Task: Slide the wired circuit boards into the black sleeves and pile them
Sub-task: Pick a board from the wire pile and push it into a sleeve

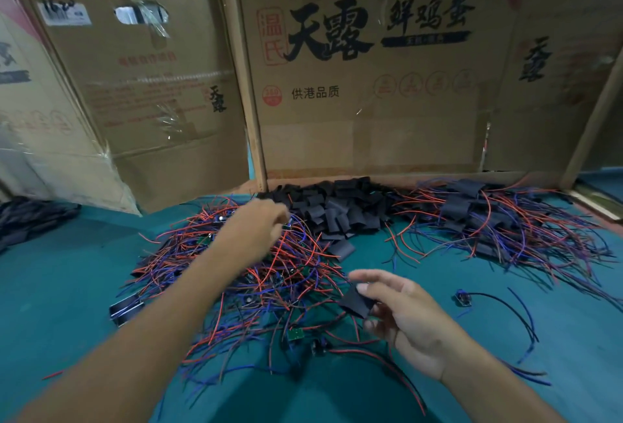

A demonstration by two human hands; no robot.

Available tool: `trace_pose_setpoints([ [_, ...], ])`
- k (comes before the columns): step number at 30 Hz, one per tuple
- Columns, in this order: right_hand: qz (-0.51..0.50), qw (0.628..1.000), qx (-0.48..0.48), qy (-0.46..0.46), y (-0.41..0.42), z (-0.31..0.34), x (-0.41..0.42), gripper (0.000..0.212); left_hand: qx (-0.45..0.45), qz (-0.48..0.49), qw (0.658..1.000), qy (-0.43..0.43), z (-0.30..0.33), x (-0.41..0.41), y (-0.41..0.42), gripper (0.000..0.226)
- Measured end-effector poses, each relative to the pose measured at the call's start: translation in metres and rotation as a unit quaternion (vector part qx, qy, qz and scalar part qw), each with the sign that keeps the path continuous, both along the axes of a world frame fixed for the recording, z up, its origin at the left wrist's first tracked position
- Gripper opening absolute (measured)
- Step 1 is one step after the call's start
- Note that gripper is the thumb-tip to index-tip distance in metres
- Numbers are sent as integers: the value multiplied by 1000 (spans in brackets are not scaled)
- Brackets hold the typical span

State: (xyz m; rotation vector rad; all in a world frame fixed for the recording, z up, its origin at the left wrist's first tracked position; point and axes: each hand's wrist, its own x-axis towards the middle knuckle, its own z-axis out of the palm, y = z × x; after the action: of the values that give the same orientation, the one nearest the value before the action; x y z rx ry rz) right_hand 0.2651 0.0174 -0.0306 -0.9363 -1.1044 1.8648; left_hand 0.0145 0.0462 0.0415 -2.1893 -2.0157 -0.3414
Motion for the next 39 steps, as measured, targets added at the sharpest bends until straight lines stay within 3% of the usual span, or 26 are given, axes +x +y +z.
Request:
trace_pose_setpoints([
  [5, -56, 997, -40, 21, 7, -5, 1, 19, -120, 12, 990, 79, -1, -42, 25, 14],
  [8, -54, 997, -51, 28, 9, -3, 3, 10, -102, -7, 986, 135, -3, -46, 34, 31],
  [11, -56, 996, -55, 31, 10, -3, 6, 3, -99, -13, 977, 187, -4, -49, 40, 33],
  [15, -70, 997, -36, 17, 12, -5, 8, 14, -81, -31, 975, 205, 1, -55, 41, 32],
  [17, -97, 995, -2, -5, 14, -6, 10, 14, -56, -36, 982, 175, 6, -57, 40, 33],
  [22, -150, 987, 47, -13, 16, -4, 13, 11, -32, 16, 998, -47, 22, -55, 28, 32],
  [27, -152, 987, 55, -10, 12, -1, 14, 11, 176, 47, 975, -128, 54, -50, 12, 19],
  [29, -153, 987, 54, -8, 13, 0, 14, 10, 274, 53, 942, -188, 68, -50, 2, 18],
  [31, -156, 986, 54, -3, 14, 0, 14, 9, 317, 32, 883, -345, 74, -43, -11, 6],
  [33, -154, 987, 54, 2, 14, 0, 13, 6, 308, 4, 775, -552, 65, -22, -26, 9],
  [35, -150, 987, 54, 15, 12, 2, 10, 2, 264, -19, 659, -704, 43, 6, -38, 14],
  [39, -144, 986, 72, 43, 9, 5, 7, 10, 144, -61, 452, -878, -6, 57, -48, 23],
])
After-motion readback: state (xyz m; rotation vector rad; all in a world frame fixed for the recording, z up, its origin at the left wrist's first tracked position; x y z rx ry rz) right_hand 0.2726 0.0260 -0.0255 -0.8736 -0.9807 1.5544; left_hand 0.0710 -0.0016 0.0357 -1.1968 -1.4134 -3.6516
